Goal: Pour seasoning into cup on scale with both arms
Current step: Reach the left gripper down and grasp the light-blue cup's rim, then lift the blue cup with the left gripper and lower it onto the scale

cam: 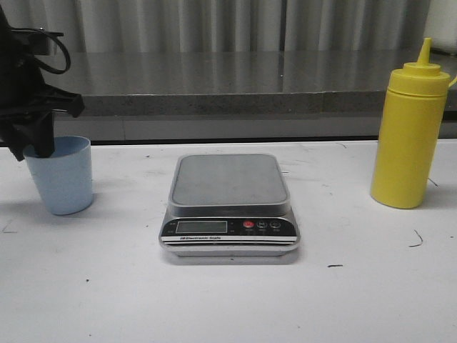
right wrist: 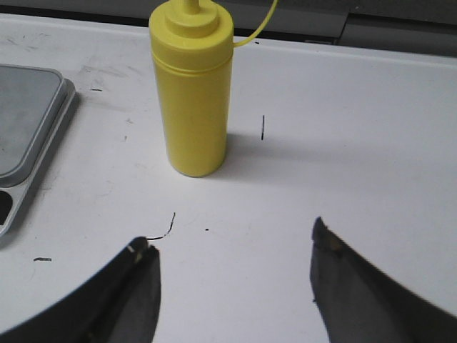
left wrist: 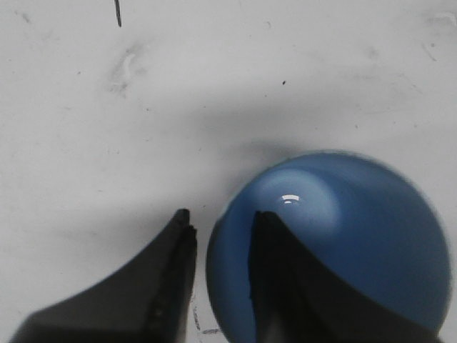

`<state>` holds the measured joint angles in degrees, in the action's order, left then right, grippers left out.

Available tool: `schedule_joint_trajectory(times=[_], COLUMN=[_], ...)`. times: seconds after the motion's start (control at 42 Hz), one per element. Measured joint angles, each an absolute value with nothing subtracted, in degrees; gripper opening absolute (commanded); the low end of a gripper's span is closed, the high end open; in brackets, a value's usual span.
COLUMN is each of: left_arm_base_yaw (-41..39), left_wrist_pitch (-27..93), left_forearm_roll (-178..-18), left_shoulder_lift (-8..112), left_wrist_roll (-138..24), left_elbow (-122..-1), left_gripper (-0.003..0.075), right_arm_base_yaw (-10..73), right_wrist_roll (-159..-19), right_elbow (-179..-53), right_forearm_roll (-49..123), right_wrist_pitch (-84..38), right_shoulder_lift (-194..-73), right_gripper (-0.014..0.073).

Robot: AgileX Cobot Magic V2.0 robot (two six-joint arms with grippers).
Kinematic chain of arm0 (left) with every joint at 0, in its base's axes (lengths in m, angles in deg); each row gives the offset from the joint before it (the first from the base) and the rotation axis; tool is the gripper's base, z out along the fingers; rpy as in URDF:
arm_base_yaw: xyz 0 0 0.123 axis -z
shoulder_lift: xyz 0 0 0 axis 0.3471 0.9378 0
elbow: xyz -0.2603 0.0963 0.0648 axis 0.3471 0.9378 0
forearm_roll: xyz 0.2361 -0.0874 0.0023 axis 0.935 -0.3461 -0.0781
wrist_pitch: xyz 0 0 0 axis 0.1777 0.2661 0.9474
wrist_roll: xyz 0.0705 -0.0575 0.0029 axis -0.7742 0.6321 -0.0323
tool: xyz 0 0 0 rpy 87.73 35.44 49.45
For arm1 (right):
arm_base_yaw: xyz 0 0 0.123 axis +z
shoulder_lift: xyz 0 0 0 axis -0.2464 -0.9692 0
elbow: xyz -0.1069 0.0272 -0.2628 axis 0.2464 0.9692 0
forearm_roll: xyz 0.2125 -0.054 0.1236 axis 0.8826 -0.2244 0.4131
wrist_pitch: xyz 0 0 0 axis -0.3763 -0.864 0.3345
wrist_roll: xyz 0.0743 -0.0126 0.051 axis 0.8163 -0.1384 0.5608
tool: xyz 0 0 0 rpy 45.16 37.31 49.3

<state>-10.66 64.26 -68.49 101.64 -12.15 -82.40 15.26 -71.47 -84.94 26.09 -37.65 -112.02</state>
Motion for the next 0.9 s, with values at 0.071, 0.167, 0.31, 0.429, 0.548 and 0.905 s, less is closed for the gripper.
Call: schedule_joint_trajectory(times=[0.071, 0.167, 0.31, 0.429, 0.548, 0.905], left_arm_base_yaw=[-10.7, -10.7, -10.7, -10.0, -8.3, 4.7], left_wrist_pitch=[64.4, 64.6, 64.8, 67.4, 69.8, 72.7], left_forearm_roll=[-68.5, -68.4, -68.6, -68.7, -68.7, -69.0], left_shoulder_lift=[101.6, 101.6, 101.6, 101.1, 99.2, 97.2], left_wrist_roll=[-12.2, -12.2, -12.2, -12.2, -12.2, -12.2], left_elbow=[-82.4, -82.4, -82.5, -84.4, -87.4, -94.1], left_gripper=[0.0001, -0.0020, -0.0020, -0.0020, -0.0020, -0.0020], right_arm_base_yaw=[15.3, 15.3, 15.3, 15.3, 15.3, 15.3], right_wrist_roll=[-71.5, -71.5, -71.5, -71.5, -71.5, -71.5], right_elbow=[-84.9, -84.9, -84.9, -84.9, -84.9, -84.9], right_forearm_roll=[26.1, 26.1, 26.1, 26.1, 26.1, 26.1], right_wrist_pitch=[-37.6, -37.6, -37.6, -37.6, -37.6, -37.7], right_shoulder_lift=[-112.0, -112.0, -112.0, -112.0, -112.0, -112.0], right_gripper=[0.0479, 0.0479, 0.0479, 0.0479, 0.0479, 0.0479])
